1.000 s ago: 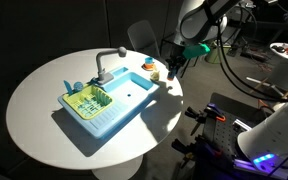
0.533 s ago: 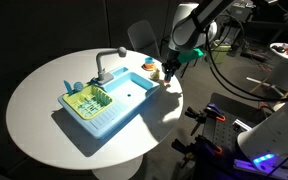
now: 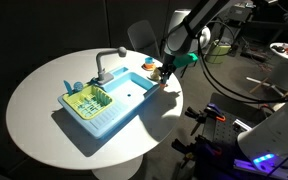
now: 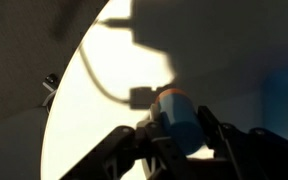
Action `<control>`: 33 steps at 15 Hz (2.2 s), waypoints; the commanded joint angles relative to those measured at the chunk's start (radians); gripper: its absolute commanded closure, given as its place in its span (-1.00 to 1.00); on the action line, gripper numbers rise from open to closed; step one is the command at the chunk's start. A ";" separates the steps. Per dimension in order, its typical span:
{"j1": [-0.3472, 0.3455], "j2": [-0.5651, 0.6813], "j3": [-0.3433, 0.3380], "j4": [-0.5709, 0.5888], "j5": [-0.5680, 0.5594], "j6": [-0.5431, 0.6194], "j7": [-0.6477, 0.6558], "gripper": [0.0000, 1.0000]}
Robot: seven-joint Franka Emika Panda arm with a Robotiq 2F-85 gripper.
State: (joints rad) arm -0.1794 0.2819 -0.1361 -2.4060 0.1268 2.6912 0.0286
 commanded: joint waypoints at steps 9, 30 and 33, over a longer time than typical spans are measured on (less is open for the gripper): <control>-0.040 0.048 0.023 0.000 0.059 0.029 -0.068 0.68; -0.008 -0.165 -0.004 -0.051 0.009 -0.015 -0.028 -1.00; -0.010 -0.230 -0.008 -0.038 -0.016 -0.081 -0.047 -1.00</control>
State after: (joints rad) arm -0.1965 0.1412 -0.1270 -2.4294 0.1465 2.6835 -0.0117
